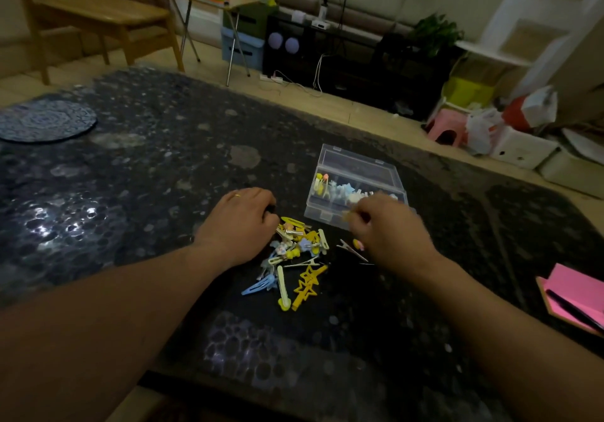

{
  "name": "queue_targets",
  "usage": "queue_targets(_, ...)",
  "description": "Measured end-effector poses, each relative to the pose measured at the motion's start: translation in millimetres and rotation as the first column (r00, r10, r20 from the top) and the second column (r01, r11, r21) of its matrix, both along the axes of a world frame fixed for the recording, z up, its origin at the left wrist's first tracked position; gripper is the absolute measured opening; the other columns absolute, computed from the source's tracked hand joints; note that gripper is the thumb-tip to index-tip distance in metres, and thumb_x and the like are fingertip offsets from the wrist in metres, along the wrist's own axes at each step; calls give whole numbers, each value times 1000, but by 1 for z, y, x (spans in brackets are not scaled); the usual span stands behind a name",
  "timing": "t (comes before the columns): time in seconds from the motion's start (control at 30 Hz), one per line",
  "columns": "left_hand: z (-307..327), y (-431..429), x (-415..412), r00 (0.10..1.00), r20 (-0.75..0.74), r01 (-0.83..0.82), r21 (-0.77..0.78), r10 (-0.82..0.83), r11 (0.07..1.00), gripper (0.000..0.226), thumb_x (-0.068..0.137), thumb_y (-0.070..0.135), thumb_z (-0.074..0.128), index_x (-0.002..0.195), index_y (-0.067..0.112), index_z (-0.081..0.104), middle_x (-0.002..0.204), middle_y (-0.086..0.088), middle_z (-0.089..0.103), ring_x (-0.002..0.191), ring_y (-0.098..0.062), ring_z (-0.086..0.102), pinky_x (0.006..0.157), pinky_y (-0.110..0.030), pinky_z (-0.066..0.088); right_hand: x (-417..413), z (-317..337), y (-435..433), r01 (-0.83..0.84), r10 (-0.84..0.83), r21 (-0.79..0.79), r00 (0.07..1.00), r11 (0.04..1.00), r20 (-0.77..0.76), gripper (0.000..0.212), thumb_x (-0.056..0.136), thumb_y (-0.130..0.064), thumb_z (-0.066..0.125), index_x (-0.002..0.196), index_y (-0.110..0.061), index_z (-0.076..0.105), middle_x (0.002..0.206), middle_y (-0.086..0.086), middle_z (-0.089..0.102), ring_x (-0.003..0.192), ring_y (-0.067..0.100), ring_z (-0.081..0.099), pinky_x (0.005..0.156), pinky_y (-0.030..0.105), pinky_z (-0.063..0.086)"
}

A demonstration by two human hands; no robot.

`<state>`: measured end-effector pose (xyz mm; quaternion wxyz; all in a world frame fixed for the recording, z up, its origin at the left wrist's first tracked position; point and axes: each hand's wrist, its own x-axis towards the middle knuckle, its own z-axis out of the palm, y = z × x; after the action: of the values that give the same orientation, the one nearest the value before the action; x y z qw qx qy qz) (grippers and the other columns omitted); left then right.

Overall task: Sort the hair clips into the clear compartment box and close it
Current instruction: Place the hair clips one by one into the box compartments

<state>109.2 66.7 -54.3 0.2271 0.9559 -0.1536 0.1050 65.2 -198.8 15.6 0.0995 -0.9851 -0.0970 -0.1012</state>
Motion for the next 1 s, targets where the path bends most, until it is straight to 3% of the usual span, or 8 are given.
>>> queue_targets(0.07,-1,-1,1,1000,0,8,-1,-8,1000,36,94,35,39,119,24,63,119,5,64,111,-15,56,107,-37,39,12,13,-17,98,-102,96,994,991,34,18,104,-37,62,91,-27,70,88,-9,63,76,5,59,65,25,48)
queue_targets(0.17,-2,-1,3,1000,8,11,6,-11,1000,36,95,35,39,119,25,63,120,5,65,111,-15,57,106,-37,40,34,30,-45,217,-227,105,970,970,90,26,104,-32,64,86,-19,76,81,-1,71,69,13,64,66,35,55)
queue_targets(0.27,-3,0,3,1000,16,6,-3,-6,1000,37,93,36,38,118,25,63,118,6,65,109,-14,57,104,-37,42,52,32,-62,288,-288,21,957,957,24,26,104,-33,64,86,-18,75,80,2,72,68,16,65,65,37,58)
queue_targets(0.4,-5,2,3,1000,23,2,6,-3,1000,32,96,33,42,119,24,62,118,5,65,109,-15,57,104,-36,41,63,24,-67,262,-278,-143,955,954,-107,25,103,-35,64,86,-21,75,79,0,71,70,18,66,67,39,62)
queue_targets(0.63,-3,1,2,1000,4,1,15,-2,1000,31,96,32,43,120,24,62,121,5,65,113,-16,56,107,-36,38,76,18,-67,272,-317,-280,940,921,-129,28,104,-31,58,93,-19,80,86,2,72,77,21,66,74,42,64)
queue_targets(0.8,-1,1,0,1000,8,1,16,-1,1000,35,94,33,42,119,22,63,121,4,66,112,-17,58,106,-37,41,74,11,-69,302,-330,-219,938,928,-102,28,104,-30,58,96,-19,82,87,0,73,78,19,67,75,42,64)
queue_targets(1.0,3,-1,0,1000,0,0,14,0,1000,33,96,31,44,121,23,63,123,4,65,115,-16,56,107,-37,41,35,14,-55,206,-204,-1,972,979,116,19,104,-29,61,100,-19,76,93,-1,72,78,16,63,66,33,53)
